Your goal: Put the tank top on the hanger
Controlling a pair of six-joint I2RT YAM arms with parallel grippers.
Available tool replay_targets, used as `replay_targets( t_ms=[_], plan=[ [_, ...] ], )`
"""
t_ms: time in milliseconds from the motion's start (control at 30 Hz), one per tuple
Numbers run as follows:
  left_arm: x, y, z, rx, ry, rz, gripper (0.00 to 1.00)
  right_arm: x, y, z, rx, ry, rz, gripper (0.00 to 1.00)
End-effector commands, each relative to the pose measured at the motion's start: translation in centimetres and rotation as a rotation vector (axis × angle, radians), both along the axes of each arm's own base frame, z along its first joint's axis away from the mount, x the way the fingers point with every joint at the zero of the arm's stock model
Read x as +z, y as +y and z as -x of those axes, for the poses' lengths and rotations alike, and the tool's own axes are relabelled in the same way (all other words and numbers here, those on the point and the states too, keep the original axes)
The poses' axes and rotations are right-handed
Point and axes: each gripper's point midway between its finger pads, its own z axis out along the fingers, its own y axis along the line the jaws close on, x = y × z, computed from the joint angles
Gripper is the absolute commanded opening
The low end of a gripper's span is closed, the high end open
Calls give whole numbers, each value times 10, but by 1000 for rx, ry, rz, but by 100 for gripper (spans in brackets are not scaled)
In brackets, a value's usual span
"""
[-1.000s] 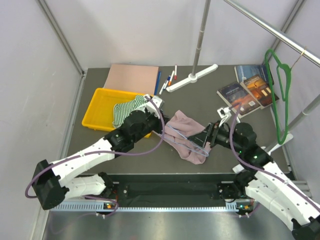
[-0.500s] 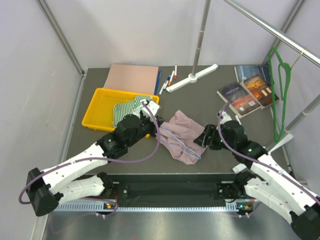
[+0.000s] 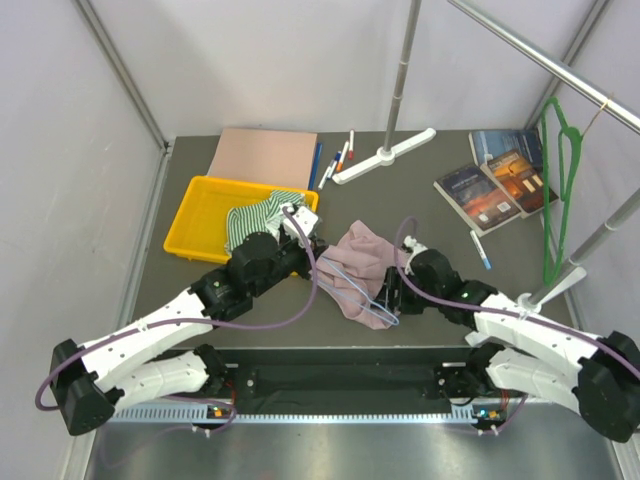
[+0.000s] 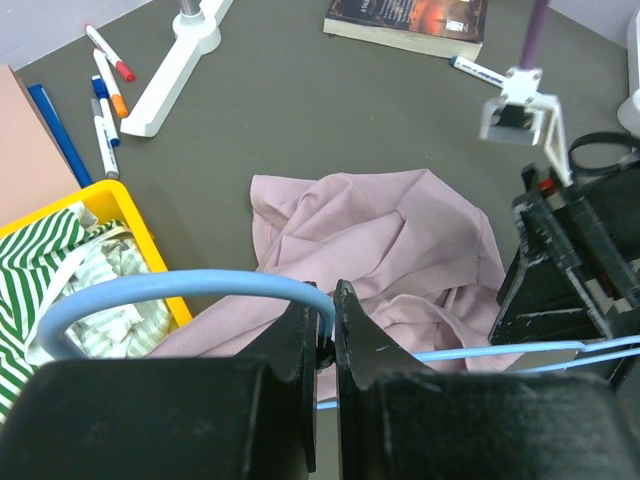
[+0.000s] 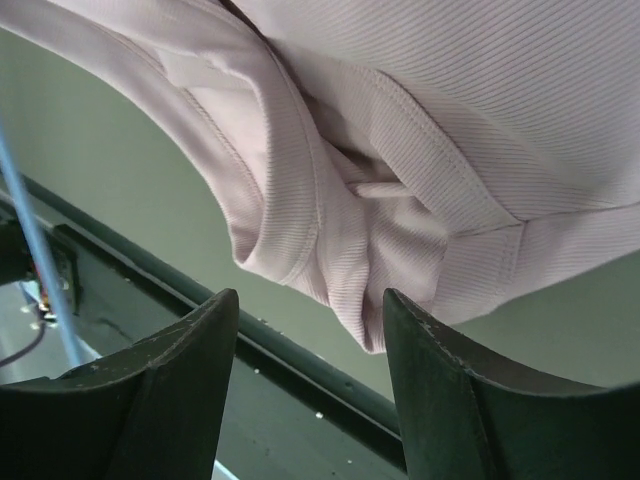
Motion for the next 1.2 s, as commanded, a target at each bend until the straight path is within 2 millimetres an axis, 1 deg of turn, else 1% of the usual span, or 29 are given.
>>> replay_targets(
  t_ms=[0,67,100,200,333,367,400,433,467,500,600,700,733,767,800,833,867,900,933,967,1033,1100,1133,1167],
  plan=[
    [11,-2,2,-13,-31,27,0,13,26,-17,12,-66,-33,60],
    [11,-2,2,-14,-30,28,0,11,31,-17,25,-67,-38,60],
    [6,-1,4,-16,-14,9,0,12,37,-19,29,-75,-51,60],
    [4,0,4,-14,-10,3,0,15,43,-25,25,-91,-62,60],
    [6,1,4,-6,-13,10,0,14,42,-37,-12,-115,-23,60],
    [6,1,4,-5,-10,12,0,9,40,-37,-8,-106,4,60],
    [8,1,4,-6,-10,15,0,11,42,-40,-6,-115,10,60],
    [8,0,5,-11,-4,10,0,8,41,-42,-11,-113,25,60],
    [7,0,5,-8,0,3,0,-1,40,-41,-1,-99,53,59],
    [6,0,4,-5,3,-5,0,-1,41,-43,3,-100,58,59],
    [4,3,2,11,2,-25,0,-15,42,-38,29,-67,81,55],
    [4,7,1,27,-2,-26,0,-19,42,-32,57,-53,81,36],
    [5,9,1,34,-7,-24,0,-20,39,-30,56,-49,88,18],
    [5,13,-2,57,-13,-30,0,-16,36,-28,53,-59,85,11],
    [6,16,-4,76,-19,-35,0,-13,33,-29,41,-72,91,6],
    [6,19,-5,91,-26,-47,0,-14,25,-26,40,-64,123,3],
    [6,26,-10,131,-32,-64,0,-1,23,-28,31,-96,115,3],
    [5,30,-11,151,-36,-74,0,3,17,-29,17,-110,134,3],
    [8,33,-13,169,-46,-78,0,2,7,-25,14,-104,176,2],
    [10,37,-15,191,-54,-80,0,14,4,-25,9,-131,166,3],
    [15,45,-18,233,-69,-75,0,22,-9,-19,4,-143,190,4],
    [22,52,-22,265,-101,-91,0,28,-15,-15,-1,-151,192,4],
    [24,54,-23,276,-108,-94,0,31,-20,-9,-2,-149,191,3],
    [25,56,-24,286,-114,-97,0,36,-22,-9,-6,-156,183,2]
  ],
)
